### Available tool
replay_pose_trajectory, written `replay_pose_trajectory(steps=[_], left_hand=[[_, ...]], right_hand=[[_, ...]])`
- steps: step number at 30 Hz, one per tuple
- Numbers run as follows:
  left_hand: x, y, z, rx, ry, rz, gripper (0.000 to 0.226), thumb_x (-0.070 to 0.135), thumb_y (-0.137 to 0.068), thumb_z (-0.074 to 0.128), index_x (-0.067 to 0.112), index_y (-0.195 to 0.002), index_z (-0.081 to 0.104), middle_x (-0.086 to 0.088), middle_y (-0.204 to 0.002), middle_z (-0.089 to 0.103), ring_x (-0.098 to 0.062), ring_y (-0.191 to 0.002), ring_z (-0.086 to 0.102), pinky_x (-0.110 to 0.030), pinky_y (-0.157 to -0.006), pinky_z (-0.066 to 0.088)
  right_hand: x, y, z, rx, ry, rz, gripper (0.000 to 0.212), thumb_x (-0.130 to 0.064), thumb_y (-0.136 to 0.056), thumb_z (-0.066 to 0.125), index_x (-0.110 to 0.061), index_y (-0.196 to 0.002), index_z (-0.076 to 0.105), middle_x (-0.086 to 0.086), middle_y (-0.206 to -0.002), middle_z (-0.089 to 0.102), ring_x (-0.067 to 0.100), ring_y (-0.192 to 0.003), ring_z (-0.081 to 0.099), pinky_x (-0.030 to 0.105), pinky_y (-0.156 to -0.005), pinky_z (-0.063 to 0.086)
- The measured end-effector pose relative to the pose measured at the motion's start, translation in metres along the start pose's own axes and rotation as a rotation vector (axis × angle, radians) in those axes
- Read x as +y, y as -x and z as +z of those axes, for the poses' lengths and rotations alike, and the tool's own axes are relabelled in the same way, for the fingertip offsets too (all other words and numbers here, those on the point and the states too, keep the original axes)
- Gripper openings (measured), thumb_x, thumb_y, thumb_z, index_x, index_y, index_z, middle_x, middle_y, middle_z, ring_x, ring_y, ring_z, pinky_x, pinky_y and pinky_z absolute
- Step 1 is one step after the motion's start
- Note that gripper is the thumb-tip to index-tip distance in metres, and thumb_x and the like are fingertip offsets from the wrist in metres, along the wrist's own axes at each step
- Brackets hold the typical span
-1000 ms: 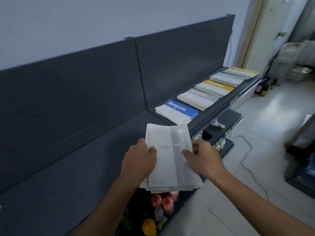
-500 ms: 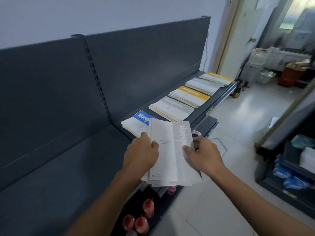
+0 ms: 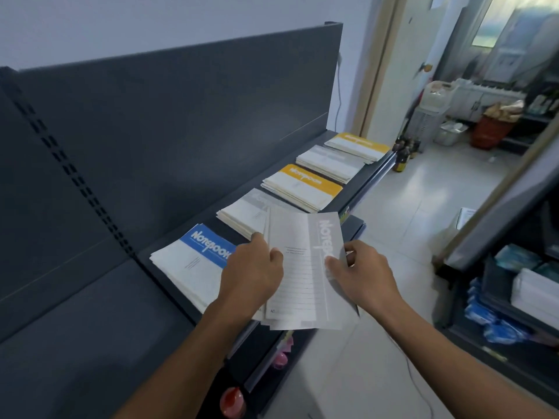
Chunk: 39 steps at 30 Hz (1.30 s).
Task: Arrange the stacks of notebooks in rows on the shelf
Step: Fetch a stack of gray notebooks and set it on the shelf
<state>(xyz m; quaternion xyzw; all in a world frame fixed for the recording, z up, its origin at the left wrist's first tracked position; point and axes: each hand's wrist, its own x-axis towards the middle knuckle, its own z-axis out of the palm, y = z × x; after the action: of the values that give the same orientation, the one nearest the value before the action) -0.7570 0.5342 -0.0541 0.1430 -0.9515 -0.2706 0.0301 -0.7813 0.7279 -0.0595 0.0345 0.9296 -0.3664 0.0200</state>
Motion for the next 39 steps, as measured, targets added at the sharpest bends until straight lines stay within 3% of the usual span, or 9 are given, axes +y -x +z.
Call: replay_pose_trajectory(steps=[2, 4, 7, 10, 14, 20, 26, 31, 39], left_hand=[[0.017, -0.011, 0.014, -0.011, -0.011, -0.028, 0.023, 0.042, -0.102, 0.042, 0.020, -0.108, 0.046, 0.000, -0.101, 0.059, -0.019, -0.089, 0.059, -0.042, -0.077, 0.056], [0.035, -0.022, 0.029, 0.007, -0.028, -0.043, 0.021, 0.041, -0.102, 0.041, 0.021, -0.105, 0.047, -0.001, -0.102, 0.061, -0.019, -0.086, 0.057, -0.039, -0.073, 0.052], [0.062, -0.034, 0.050, 0.048, -0.016, -0.073, 0.019, 0.039, -0.100, 0.042, 0.021, -0.103, 0.048, 0.000, -0.103, 0.061, -0.019, -0.084, 0.054, -0.036, -0.069, 0.043], [0.079, -0.043, 0.067, 0.061, 0.019, -0.147, 0.019, 0.038, -0.099, 0.042, 0.021, -0.103, 0.048, 0.001, -0.101, 0.060, -0.022, -0.088, 0.056, -0.040, -0.073, 0.049], [0.088, -0.049, 0.077, 0.100, -0.015, -0.248, 0.021, 0.040, -0.099, 0.043, 0.020, -0.099, 0.047, 0.001, -0.096, 0.058, -0.025, -0.086, 0.058, -0.039, -0.070, 0.049], [0.074, -0.069, 0.075, 0.260, -0.040, -0.388, 0.023, 0.041, -0.097, 0.043, 0.019, -0.090, 0.048, 0.007, -0.076, 0.051, -0.012, -0.065, 0.049, -0.032, -0.051, 0.034], [0.041, -0.103, 0.072, 0.298, -0.026, -0.526, 0.023, 0.038, -0.095, 0.043, 0.016, -0.091, 0.050, 0.003, -0.078, 0.053, -0.015, -0.068, 0.054, -0.032, -0.056, 0.041], [0.022, -0.130, 0.069, 0.359, -0.027, -0.600, 0.022, 0.038, -0.099, 0.046, 0.016, -0.095, 0.049, 0.005, -0.075, 0.050, -0.010, -0.065, 0.051, -0.026, -0.051, 0.036], [0.009, -0.156, 0.072, 0.396, -0.078, -0.732, 0.029, 0.038, -0.101, 0.053, 0.010, -0.105, 0.055, -0.007, -0.097, 0.064, -0.022, -0.078, 0.058, -0.033, -0.064, 0.045]], right_hand=[[0.015, -0.019, -0.007, 0.005, 0.008, -0.010, 0.020, -0.039, -0.088, 0.062, -0.026, -0.101, 0.060, -0.014, -0.081, 0.065, 0.010, -0.075, 0.062, 0.030, -0.061, 0.047], [0.029, -0.038, -0.016, 0.006, 0.018, -0.023, 0.018, -0.039, -0.088, 0.061, -0.026, -0.100, 0.058, -0.013, -0.081, 0.065, 0.010, -0.074, 0.062, 0.032, -0.063, 0.050], [0.049, -0.069, -0.029, -0.001, 0.027, -0.060, 0.016, -0.038, -0.089, 0.061, -0.028, -0.100, 0.055, -0.011, -0.092, 0.066, 0.014, -0.081, 0.061, 0.035, -0.071, 0.050], [0.064, -0.098, -0.039, -0.068, -0.025, -0.114, 0.017, -0.035, -0.090, 0.064, -0.031, -0.101, 0.051, -0.008, -0.102, 0.064, 0.016, -0.089, 0.061, 0.041, -0.083, 0.052], [0.067, -0.133, -0.043, -0.184, -0.046, -0.165, 0.018, -0.036, -0.089, 0.066, -0.033, -0.104, 0.056, -0.008, -0.108, 0.063, 0.015, -0.092, 0.063, 0.041, -0.083, 0.055], [0.037, -0.182, -0.021, -0.311, -0.021, -0.309, 0.014, -0.037, -0.088, 0.065, -0.031, -0.099, 0.059, -0.009, -0.101, 0.061, 0.013, -0.088, 0.060, 0.037, -0.078, 0.054], [-0.002, -0.224, 0.021, -0.405, 0.081, -0.441, 0.015, -0.034, -0.087, 0.063, -0.025, -0.097, 0.058, -0.005, -0.094, 0.057, 0.013, -0.080, 0.057, 0.031, -0.062, 0.042], [-0.031, -0.255, 0.053, -0.403, 0.165, -0.559, 0.019, -0.034, -0.087, 0.064, -0.018, -0.093, 0.056, -0.005, -0.085, 0.052, 0.011, -0.069, 0.049, 0.027, -0.052, 0.029], [-0.060, -0.286, 0.089, -0.468, 0.289, -0.699, 0.019, -0.033, -0.088, 0.062, -0.016, -0.090, 0.057, 0.000, -0.080, 0.058, 0.014, -0.067, 0.054, 0.026, -0.049, 0.029]])
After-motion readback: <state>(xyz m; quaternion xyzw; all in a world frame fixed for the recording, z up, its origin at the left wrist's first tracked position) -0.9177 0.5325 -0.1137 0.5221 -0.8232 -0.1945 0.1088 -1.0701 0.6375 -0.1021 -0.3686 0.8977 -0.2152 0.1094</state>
